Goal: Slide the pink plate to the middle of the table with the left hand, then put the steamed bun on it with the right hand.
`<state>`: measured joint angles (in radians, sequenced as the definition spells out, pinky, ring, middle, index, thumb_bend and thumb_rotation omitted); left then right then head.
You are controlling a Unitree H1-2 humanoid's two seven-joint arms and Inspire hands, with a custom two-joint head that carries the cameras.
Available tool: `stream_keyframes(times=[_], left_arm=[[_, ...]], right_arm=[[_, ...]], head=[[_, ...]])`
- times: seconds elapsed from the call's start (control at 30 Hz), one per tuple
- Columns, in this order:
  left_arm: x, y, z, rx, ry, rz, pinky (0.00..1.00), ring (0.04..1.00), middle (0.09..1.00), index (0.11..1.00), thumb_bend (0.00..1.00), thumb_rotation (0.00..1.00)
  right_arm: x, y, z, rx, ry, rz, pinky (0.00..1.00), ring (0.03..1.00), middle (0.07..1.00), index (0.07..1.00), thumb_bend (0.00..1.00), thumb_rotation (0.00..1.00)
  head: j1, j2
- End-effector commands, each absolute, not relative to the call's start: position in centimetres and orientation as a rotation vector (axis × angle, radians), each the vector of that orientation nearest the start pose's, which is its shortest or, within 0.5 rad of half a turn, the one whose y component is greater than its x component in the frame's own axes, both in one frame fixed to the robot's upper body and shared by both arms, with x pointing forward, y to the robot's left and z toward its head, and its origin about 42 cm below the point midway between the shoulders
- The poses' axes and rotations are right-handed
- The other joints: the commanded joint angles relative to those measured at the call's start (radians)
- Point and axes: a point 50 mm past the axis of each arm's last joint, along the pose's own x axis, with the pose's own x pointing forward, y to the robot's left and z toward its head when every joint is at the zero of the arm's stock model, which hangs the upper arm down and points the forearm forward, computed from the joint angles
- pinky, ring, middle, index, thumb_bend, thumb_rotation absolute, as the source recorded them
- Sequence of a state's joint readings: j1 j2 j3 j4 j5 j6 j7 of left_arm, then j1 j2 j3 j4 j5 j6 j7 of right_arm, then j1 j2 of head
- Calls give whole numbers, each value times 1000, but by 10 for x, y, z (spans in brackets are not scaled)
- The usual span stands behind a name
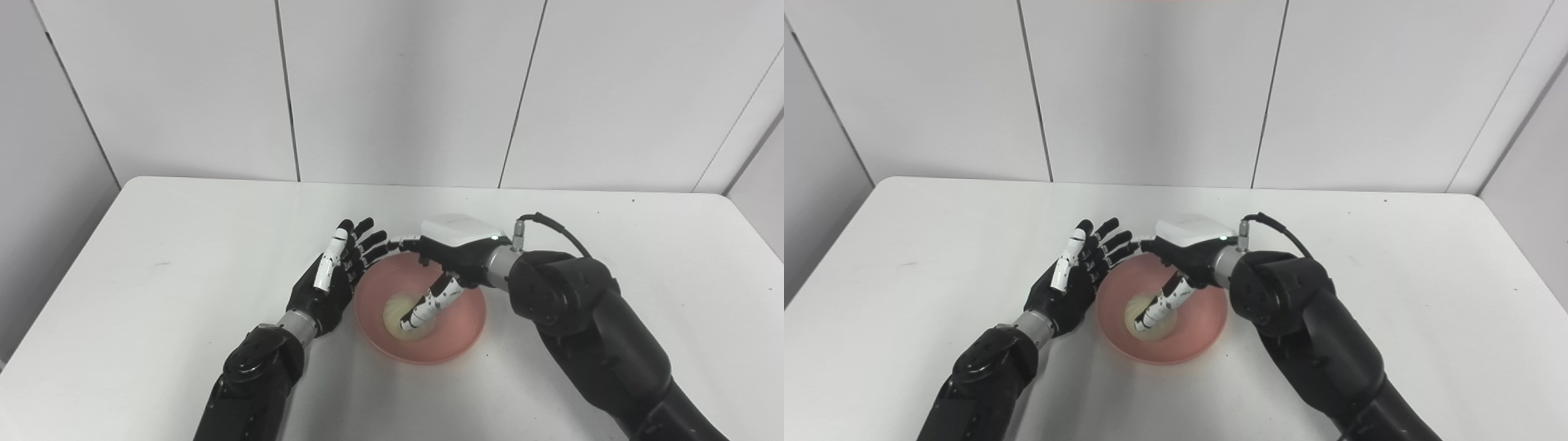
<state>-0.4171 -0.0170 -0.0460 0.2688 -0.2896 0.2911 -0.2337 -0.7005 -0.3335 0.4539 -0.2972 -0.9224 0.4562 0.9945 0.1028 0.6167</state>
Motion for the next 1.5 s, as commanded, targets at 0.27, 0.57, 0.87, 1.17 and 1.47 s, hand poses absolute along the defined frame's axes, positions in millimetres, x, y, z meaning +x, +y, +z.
stream_keyframes(times=[0.27,0.57,0.87,1.17,1.47], left_arm=[[384,157,137,-210,162,-352,997,992,997,999,480,1000],[363,166,141,-121,-2,-212,1000,1000,1000,1000,542,1000],[349,174,115,-80,-7,-142,1000,1000,1000,1000,546,1000],[355,180,101,-73,28,-147,1000,999,1000,1000,508,1000],[365,184,96,-95,77,-162,1000,987,992,1000,494,1000]], right_arm=[[382,-177,337,-1205,-224,464,722,849,902,931,886,808],[384,-209,267,-540,-213,271,908,997,1000,1000,826,1000],[375,-223,180,-121,-298,49,995,1000,1000,1000,629,1000],[370,-214,153,-46,-211,74,1000,1000,1000,1000,442,1000],[375,-210,145,-14,-150,97,1000,1000,1000,1000,276,1000]], head=[[-26,-31],[-46,-65],[-50,-88],[-45,-102],[-50,-110]])
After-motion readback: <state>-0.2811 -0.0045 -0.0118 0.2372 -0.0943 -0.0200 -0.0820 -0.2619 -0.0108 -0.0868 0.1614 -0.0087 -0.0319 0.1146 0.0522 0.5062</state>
